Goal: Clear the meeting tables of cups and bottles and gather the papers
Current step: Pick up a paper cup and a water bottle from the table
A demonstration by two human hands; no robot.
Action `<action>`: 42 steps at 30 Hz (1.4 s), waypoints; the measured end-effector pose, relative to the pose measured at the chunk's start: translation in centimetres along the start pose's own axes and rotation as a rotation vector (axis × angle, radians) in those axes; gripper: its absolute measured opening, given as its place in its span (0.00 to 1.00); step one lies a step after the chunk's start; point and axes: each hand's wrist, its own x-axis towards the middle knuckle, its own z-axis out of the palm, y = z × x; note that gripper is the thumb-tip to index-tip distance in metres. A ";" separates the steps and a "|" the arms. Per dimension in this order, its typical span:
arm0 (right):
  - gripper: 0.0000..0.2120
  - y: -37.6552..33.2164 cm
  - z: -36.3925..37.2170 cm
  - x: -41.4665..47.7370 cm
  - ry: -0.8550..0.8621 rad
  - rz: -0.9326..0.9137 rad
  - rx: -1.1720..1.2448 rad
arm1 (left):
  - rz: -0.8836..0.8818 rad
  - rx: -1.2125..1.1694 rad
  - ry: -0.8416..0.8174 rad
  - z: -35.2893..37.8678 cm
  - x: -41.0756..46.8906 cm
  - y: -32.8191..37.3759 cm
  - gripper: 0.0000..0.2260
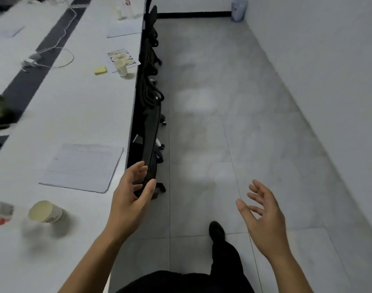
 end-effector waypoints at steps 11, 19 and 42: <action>0.27 -7.8 12.6 22.4 -0.758 -0.281 -0.077 | -0.474 -0.018 0.683 1.7 -0.4 0.5 0.21; 0.29 -12.0 26.7 20.7 -1.148 -0.486 -0.174 | -0.694 -0.127 1.107 -2.0 -3.6 -4.5 0.19; 0.68 -10.0 59.2 3.3 -1.694 -0.625 -0.502 | -0.821 -0.098 0.999 -24.1 5.1 -28.7 0.50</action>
